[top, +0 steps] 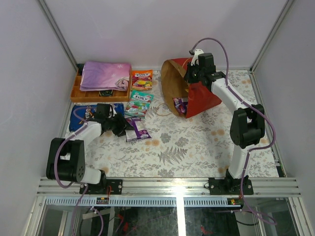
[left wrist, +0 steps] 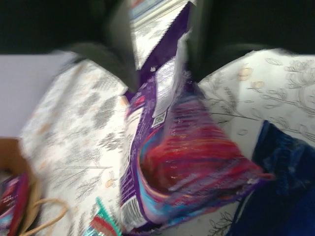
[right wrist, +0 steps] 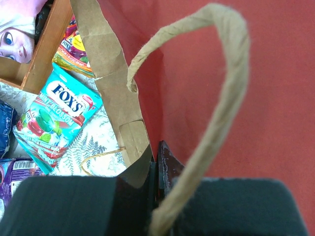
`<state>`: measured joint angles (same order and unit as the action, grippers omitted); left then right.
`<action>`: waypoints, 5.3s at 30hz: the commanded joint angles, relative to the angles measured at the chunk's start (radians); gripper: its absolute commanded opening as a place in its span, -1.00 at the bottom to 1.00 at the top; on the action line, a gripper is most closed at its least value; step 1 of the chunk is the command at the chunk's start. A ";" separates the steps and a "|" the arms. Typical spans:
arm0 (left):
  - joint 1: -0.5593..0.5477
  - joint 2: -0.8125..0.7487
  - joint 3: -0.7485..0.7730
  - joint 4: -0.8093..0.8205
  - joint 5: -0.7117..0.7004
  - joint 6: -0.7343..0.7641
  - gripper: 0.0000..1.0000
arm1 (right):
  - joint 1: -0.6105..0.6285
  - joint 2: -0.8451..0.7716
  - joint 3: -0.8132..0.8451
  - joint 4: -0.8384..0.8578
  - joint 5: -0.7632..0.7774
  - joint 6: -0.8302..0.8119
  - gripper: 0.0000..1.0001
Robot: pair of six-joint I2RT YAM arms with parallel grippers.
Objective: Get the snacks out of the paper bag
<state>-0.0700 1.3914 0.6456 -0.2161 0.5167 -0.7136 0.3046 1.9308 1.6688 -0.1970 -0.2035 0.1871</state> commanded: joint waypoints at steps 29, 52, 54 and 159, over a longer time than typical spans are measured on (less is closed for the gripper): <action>-0.328 0.295 0.325 -0.265 -0.723 0.070 0.82 | 0.003 -0.011 0.053 0.025 -0.059 -0.040 -1.00; -0.456 0.383 0.423 -0.607 -0.911 0.265 1.00 | 0.004 -0.014 0.042 0.023 -0.060 -0.048 -1.00; -0.438 0.364 0.454 -0.632 -0.944 0.275 1.00 | 0.003 -0.020 0.040 0.017 -0.052 -0.055 -1.00; -0.528 1.103 1.297 0.112 -0.266 -0.153 -1.00 | 0.001 -0.188 -0.250 0.136 0.169 0.086 -1.00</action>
<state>-0.5812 2.4100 1.7973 -0.0658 0.2234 -0.9039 0.3050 1.8278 1.4704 -0.0956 -0.1650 0.2165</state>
